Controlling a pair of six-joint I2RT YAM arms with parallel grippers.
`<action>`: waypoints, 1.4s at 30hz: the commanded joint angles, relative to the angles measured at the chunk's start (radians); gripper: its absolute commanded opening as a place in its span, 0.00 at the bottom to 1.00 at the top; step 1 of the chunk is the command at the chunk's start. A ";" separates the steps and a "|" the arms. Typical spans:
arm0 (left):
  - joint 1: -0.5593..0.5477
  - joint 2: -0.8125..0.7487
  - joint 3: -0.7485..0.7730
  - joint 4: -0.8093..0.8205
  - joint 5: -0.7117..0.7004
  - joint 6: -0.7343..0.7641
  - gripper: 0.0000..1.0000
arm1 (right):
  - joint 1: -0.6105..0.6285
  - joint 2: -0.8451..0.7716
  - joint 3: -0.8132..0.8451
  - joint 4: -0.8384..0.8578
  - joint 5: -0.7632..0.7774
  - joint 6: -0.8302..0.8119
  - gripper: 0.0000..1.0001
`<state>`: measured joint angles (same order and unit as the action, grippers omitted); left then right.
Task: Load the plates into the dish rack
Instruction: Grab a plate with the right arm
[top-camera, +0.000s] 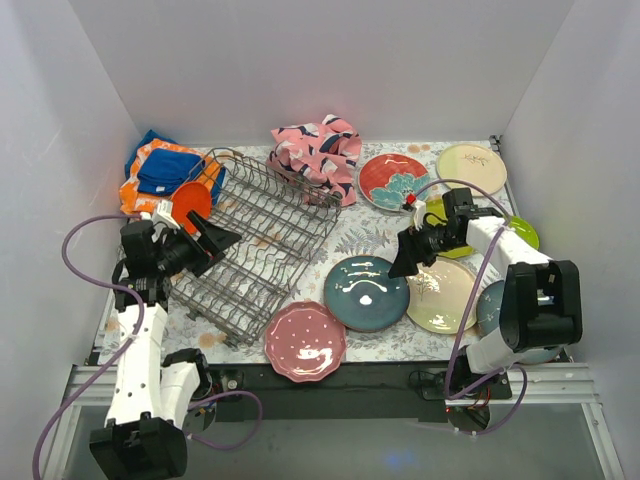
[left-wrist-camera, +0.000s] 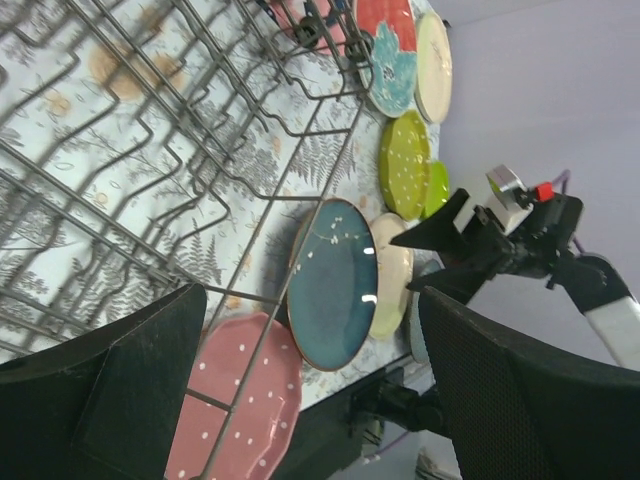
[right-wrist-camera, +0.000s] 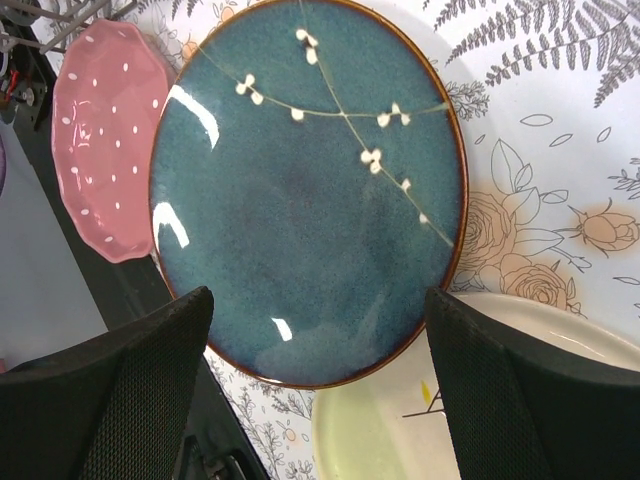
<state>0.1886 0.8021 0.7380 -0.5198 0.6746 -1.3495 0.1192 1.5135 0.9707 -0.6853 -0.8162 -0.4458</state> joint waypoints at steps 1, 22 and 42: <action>-0.001 -0.038 -0.048 0.075 0.120 -0.092 0.86 | 0.008 0.033 0.046 -0.016 -0.008 -0.014 0.91; -0.330 0.028 -0.088 0.214 -0.018 -0.198 0.86 | 0.019 0.261 0.155 -0.013 0.068 -0.002 0.86; -0.414 0.060 -0.109 0.267 -0.050 -0.238 0.86 | 0.054 0.369 0.135 -0.025 -0.008 0.004 0.43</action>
<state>-0.2096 0.8597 0.6289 -0.2737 0.6403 -1.5810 0.1650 1.8660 1.0920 -0.6819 -0.7834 -0.4492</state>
